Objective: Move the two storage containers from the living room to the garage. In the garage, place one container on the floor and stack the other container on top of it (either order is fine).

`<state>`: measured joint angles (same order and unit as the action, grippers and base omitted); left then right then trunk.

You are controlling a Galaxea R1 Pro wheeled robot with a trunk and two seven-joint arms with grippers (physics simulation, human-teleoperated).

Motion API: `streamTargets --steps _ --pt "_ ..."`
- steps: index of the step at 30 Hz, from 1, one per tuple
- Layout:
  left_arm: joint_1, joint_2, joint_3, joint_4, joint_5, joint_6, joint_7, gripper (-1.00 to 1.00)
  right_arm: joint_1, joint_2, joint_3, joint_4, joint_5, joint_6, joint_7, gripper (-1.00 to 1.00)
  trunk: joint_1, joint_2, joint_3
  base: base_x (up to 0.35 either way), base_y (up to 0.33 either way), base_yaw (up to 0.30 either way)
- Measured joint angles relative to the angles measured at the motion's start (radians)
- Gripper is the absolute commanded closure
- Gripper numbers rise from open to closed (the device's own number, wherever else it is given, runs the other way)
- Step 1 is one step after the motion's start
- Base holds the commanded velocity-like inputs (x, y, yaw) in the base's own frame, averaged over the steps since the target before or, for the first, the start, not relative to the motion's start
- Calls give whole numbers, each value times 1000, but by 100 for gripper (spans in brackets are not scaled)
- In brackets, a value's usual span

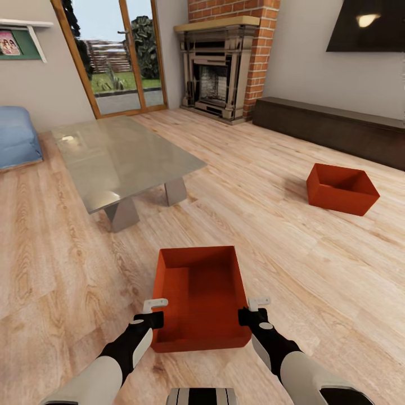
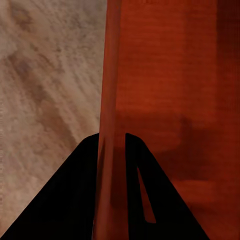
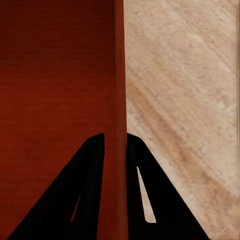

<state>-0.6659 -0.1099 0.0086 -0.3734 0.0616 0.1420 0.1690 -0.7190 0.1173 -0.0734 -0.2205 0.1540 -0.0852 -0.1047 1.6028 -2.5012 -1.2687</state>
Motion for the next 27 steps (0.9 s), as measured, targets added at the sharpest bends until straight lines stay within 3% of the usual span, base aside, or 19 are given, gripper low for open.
streamTargets --steps 6,27 --pt "0 0 0 0 1 -1 0 100 0 0 7 -1 -4 0 -4 100 -3 1 23 0 0 0" --pt "0 0 0 1 3 -1 0 100 0 0 7 -1 -3 2 -4 100 -83 148 89 0 0 0"
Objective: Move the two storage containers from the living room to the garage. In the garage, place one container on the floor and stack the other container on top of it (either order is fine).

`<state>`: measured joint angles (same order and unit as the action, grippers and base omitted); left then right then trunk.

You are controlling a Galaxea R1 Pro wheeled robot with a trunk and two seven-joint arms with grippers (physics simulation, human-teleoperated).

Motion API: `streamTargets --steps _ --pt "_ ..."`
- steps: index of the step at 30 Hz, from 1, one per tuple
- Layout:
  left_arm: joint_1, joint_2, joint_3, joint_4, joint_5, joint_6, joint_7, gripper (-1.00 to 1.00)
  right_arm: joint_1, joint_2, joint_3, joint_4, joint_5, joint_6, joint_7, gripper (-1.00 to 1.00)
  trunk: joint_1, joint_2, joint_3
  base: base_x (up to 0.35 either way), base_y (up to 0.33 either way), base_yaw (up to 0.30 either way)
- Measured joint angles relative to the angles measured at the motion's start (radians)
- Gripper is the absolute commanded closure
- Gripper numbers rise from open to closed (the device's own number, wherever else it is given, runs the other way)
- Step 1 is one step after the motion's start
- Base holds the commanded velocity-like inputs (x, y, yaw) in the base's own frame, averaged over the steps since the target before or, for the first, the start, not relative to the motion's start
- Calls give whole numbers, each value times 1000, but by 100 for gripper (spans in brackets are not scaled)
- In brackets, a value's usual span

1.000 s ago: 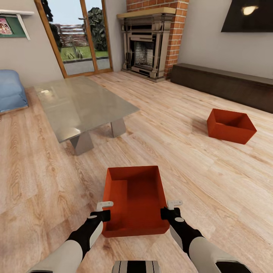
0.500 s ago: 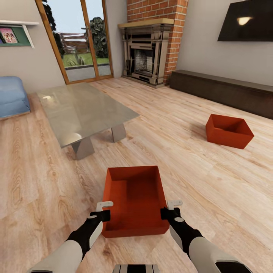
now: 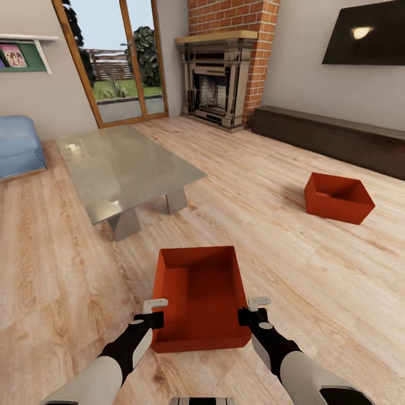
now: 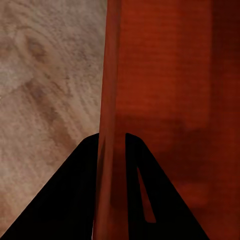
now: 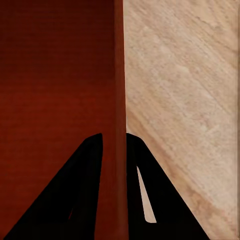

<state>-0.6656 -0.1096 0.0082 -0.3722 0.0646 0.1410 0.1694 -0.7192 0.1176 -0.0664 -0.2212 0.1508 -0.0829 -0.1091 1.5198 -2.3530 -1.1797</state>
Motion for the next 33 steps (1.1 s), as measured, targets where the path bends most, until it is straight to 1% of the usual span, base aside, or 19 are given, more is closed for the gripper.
streamTargets --steps 13,33 --pt "0 2 -2 1 5 0 -2 100 0 0 3 -1 -3 2 1 100 -50 91 41 0 0 0" --pt "0 3 -1 -2 0 0 -1 100 0 3 -2 1 0 -5 -3 100 -127 231 103 0 0 0"
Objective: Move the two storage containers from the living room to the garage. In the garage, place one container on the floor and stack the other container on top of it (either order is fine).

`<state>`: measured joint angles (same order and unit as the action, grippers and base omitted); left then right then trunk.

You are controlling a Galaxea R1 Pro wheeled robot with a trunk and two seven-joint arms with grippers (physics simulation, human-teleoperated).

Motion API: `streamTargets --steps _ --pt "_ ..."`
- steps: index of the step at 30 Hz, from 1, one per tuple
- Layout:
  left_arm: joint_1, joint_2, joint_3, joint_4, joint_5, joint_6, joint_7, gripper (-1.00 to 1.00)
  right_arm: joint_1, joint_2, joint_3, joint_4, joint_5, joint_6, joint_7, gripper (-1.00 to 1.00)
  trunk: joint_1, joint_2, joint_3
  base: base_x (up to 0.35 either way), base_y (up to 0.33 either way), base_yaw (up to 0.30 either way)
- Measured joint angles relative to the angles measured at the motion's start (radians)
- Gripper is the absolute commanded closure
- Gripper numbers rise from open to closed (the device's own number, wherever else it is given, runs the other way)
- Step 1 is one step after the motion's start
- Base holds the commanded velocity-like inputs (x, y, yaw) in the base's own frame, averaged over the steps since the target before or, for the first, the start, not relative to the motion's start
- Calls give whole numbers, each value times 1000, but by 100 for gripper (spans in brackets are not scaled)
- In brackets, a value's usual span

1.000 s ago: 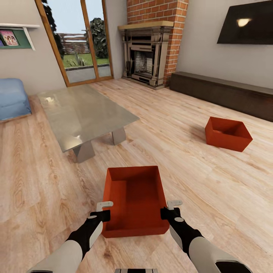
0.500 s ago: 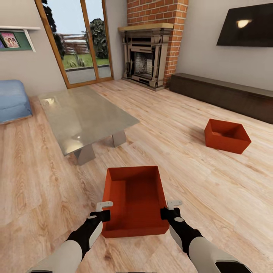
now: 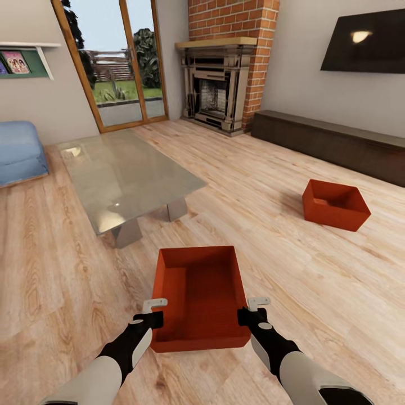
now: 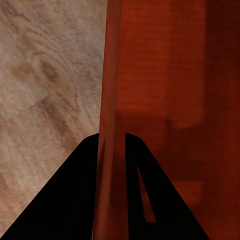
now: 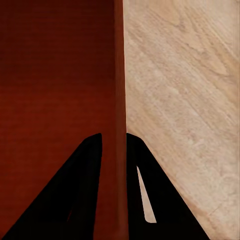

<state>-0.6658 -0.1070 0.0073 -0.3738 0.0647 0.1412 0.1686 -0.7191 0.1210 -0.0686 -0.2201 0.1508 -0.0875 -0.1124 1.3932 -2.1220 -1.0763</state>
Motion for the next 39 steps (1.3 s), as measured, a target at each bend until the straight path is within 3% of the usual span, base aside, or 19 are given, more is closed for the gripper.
streamTargets --steps 39 --pt "0 0 -1 0 2 0 1 100 0 0 -1 0 2 2 2 100 -150 273 122 0 0 0"
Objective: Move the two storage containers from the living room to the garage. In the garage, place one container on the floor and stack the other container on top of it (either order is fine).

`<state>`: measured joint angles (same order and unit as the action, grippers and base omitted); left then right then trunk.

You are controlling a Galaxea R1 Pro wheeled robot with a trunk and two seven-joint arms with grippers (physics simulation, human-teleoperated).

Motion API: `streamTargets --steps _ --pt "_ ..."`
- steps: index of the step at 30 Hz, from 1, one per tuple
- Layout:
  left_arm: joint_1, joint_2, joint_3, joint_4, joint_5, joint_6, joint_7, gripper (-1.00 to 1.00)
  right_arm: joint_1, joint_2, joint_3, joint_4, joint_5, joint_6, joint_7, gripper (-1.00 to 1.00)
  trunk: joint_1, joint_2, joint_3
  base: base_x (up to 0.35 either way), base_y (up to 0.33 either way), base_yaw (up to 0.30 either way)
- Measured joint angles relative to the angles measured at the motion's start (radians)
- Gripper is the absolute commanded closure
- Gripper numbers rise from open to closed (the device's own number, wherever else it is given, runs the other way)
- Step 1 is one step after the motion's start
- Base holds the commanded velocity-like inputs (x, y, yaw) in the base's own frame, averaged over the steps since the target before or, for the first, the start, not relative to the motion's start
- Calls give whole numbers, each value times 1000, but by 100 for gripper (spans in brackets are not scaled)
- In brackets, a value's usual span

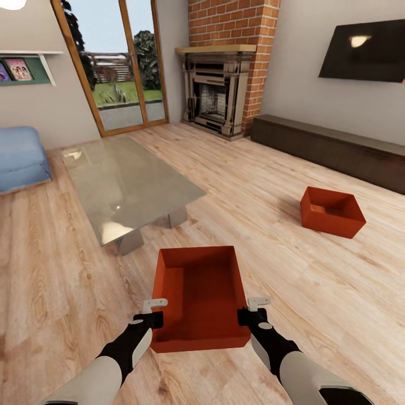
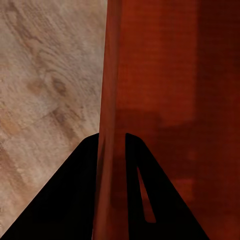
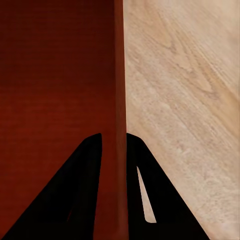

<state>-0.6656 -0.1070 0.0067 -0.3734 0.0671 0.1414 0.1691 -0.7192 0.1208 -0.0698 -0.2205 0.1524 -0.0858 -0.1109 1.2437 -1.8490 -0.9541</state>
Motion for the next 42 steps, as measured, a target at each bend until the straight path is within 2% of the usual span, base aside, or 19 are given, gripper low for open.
streamTargets --steps 42 --pt "0 3 -3 0 5 0 -1 100 0 2 -1 0 1 1 -2 100 -161 294 132 0 0 0"
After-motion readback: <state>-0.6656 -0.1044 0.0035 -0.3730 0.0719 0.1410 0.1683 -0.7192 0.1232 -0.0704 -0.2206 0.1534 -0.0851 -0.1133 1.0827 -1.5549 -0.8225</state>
